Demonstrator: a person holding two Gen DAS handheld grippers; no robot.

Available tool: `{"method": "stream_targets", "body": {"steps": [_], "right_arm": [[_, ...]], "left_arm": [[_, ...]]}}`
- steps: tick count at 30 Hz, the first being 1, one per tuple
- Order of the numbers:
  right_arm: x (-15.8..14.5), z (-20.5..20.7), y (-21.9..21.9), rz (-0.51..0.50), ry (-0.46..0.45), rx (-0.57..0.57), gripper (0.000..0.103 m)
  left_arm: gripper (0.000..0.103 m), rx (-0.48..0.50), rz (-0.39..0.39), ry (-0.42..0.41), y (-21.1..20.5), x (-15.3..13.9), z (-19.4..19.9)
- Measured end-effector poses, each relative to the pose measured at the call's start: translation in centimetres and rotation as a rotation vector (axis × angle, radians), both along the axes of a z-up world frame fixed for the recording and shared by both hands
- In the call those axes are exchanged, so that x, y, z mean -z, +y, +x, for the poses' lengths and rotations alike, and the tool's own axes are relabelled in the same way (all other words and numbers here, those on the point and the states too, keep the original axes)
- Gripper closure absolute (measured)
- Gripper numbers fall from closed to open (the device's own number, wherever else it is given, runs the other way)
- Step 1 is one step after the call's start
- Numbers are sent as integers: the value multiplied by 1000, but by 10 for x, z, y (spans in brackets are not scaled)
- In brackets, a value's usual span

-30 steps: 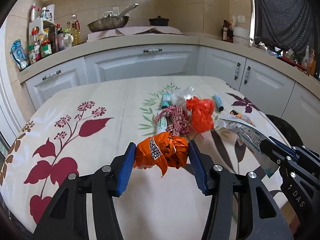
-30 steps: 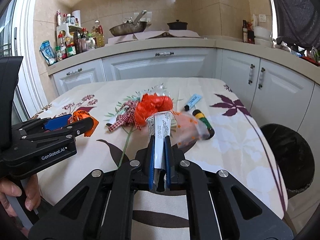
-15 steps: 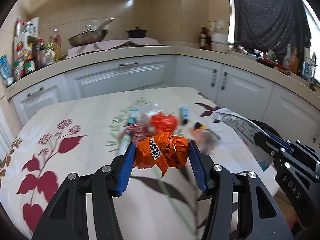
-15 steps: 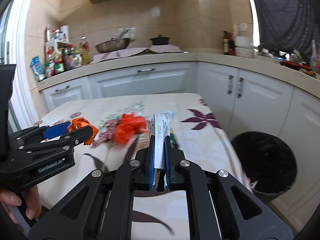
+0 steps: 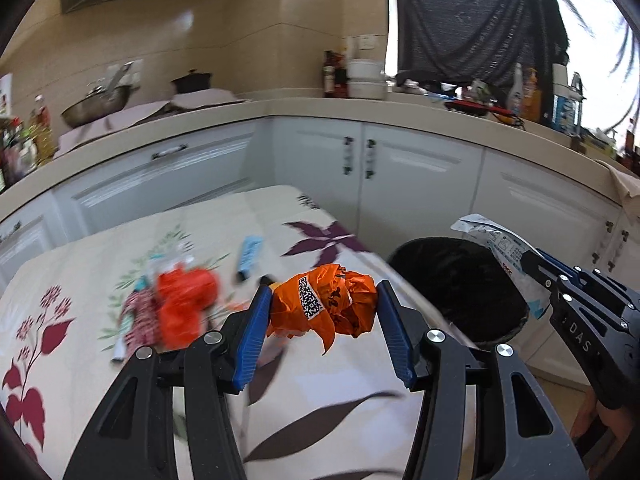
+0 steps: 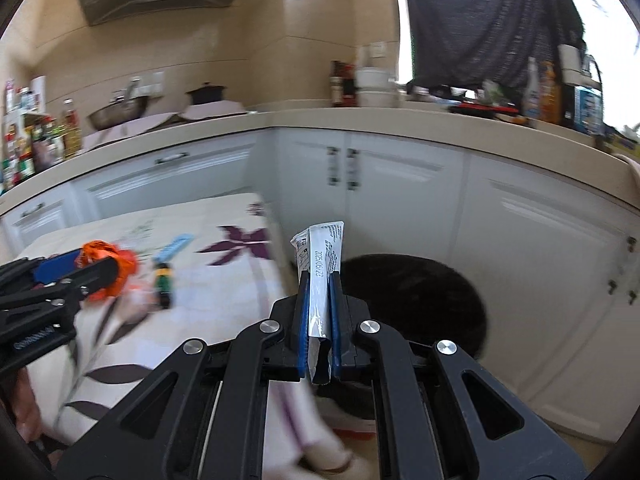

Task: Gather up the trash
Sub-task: 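Carry the tube and orange bag over the black bin and open both grippers, then move both open grippers back over the remaining trash on the table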

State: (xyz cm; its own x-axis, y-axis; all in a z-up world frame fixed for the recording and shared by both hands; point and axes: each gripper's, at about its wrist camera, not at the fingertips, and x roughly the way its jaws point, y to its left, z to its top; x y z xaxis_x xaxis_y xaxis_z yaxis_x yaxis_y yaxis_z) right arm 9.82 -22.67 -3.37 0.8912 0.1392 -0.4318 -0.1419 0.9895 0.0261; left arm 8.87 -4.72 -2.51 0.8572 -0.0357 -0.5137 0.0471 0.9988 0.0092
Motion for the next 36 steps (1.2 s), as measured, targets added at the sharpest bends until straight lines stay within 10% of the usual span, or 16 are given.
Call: {"method": "stream_targets", "body": {"steps": [28, 36], "right_arm": [[35, 69, -83, 5, 39, 206, 94], [47, 86, -87, 20, 64, 233, 65]], "left_arm": [[49, 104, 40, 70, -119, 29, 114], [34, 97, 36, 141, -120, 39, 133]]}}
